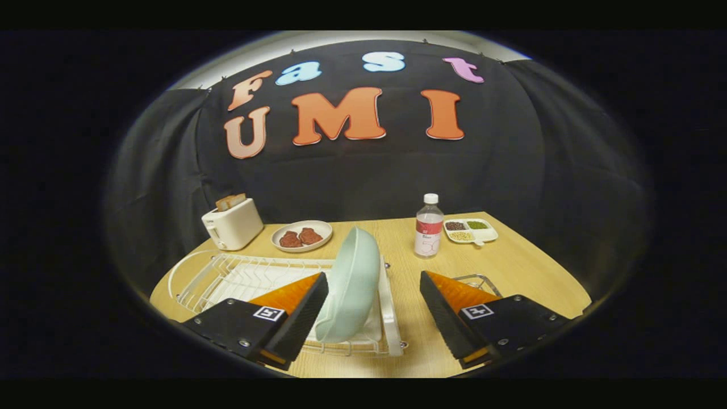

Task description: Take the plate from the dish rack, then take the spoon from the basket and place it into the plate.

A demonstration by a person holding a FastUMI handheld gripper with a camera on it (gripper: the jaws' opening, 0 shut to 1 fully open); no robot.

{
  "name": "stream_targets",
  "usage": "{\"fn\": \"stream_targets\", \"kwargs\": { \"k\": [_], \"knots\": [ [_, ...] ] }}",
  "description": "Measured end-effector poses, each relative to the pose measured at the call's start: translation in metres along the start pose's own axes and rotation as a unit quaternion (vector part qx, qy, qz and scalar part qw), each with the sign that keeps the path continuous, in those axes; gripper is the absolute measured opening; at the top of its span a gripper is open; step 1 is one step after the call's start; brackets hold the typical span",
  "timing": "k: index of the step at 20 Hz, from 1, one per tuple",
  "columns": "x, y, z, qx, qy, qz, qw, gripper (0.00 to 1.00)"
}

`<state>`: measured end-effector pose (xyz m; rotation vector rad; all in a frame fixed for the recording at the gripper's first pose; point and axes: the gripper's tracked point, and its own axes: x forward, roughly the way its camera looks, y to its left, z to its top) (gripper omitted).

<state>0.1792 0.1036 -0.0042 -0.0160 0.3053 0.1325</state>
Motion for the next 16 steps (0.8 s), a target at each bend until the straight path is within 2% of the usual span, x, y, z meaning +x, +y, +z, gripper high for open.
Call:
{"fn": "stream_targets", "kwargs": {
  "k": [1, 5, 6, 7, 8, 9, 13, 16],
  "knots": [
    [0.006, 0.0, -0.001, 0.002, 0.007, -0.004, 1.0, 0.95],
    [0.019, 0.014, -0.014, 0.021, 0.048, 0.009, 0.999, 0.7],
    [0.022, 0.017, -0.016, 0.021, 0.058, 0.009, 0.998, 0.6],
    [0.023, 0.018, -0.02, 0.017, 0.069, 0.003, 0.997, 0.55],
    [0.023, 0.017, -0.022, 0.013, 0.077, -0.005, 0.997, 0.44],
    [0.023, 0.016, -0.021, 0.01, 0.081, -0.015, 0.997, 0.38],
    [0.02, 0.01, -0.022, -0.006, 0.096, -0.062, 0.993, 0.31],
    [0.017, 0.008, -0.013, -0.021, 0.084, -0.094, 0.992, 0.26]
  ]
}}
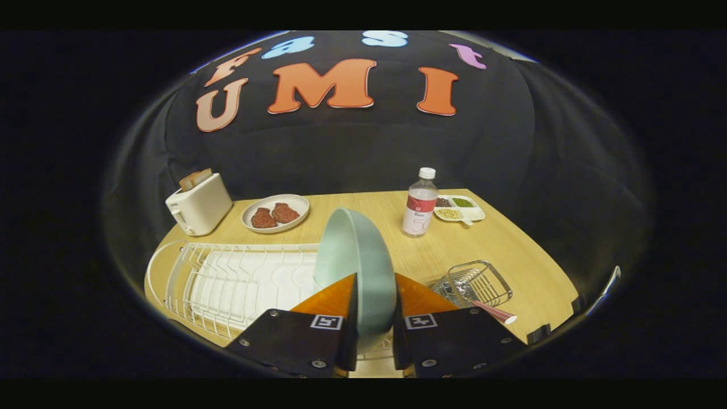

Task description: Take the plate from the dish rack, then take the spoon from the basket and place it into the plate.

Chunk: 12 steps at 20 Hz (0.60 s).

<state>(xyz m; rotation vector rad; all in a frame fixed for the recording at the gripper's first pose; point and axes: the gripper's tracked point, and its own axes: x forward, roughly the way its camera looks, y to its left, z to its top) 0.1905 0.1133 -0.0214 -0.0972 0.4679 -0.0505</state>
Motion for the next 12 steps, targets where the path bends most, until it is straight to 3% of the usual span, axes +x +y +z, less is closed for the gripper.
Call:
{"fn": "stream_targets", "kwargs": {
  "k": [12],
  "knots": [
    [-0.02, 0.001, 0.039, -0.052, -0.052, -0.054, 0.996, 0.23]
  ]
}}
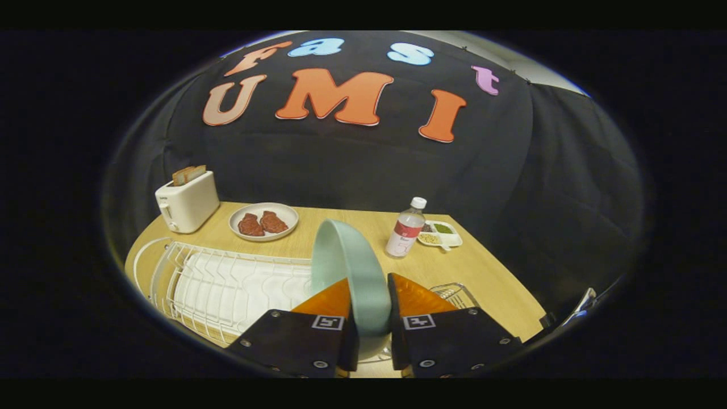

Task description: Take the plate from the dish rack, then take the spoon from the basket and place it into the plate.

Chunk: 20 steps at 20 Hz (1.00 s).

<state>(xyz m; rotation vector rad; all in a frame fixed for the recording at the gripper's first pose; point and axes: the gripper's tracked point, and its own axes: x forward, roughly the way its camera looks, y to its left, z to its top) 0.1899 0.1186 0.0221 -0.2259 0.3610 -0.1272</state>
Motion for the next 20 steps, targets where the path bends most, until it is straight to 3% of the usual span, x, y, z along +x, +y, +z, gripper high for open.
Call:
{"fn": "stream_targets", "kwargs": {
  "k": [7, 14, 20],
  "knots": [
    [-0.027, -0.016, 0.015, 0.047, -0.024, 0.024, 0.998, 0.23],
    [-0.079, -0.022, -0.008, 0.112, -0.019, 0.103, 0.988, 0.23],
    [-0.132, -0.025, -0.053, 0.181, -0.007, 0.179, 0.967, 0.23]
  ]
}}
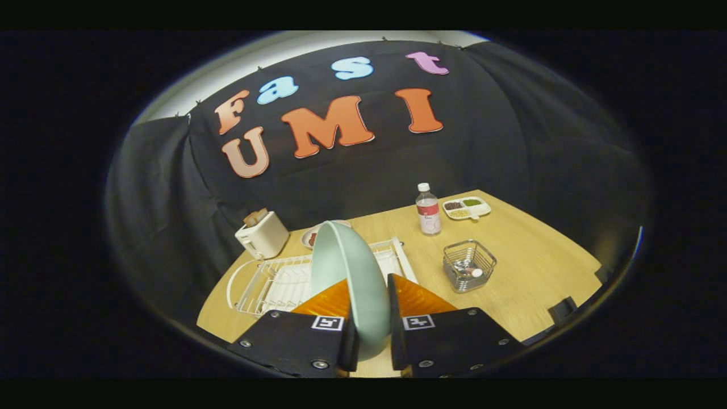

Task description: Take the plate from the dish rack, then take the spoon from the basket and place it into the plate.

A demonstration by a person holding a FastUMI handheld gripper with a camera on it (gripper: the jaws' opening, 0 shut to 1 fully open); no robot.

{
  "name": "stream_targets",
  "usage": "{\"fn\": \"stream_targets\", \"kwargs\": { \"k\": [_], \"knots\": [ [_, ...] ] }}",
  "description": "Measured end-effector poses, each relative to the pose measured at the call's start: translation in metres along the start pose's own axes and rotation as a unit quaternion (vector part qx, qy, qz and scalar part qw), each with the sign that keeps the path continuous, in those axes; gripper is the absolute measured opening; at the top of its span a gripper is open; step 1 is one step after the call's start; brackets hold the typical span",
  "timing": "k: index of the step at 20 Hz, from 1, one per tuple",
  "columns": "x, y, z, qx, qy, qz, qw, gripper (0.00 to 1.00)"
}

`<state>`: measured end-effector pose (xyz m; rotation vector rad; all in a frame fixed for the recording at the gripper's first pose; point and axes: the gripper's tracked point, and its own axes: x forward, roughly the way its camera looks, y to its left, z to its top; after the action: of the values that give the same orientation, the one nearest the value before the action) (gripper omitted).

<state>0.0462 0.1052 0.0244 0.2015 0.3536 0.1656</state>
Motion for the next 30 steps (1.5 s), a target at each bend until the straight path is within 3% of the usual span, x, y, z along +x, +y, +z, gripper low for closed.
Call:
{"fn": "stream_targets", "kwargs": {
  "k": [8, 17, 26, 30],
  "knots": [
    [-0.028, -0.012, -0.088, 0.07, 0.043, 0.044, 0.996, 0.23],
    [-0.025, -0.017, -0.174, 0.174, 0.113, 0.07, 0.976, 0.23],
    [-0.006, -0.022, -0.193, 0.233, 0.143, 0.075, 0.959, 0.23],
    [-0.002, -0.025, -0.194, 0.227, 0.147, 0.068, 0.96, 0.25]
  ]
}}
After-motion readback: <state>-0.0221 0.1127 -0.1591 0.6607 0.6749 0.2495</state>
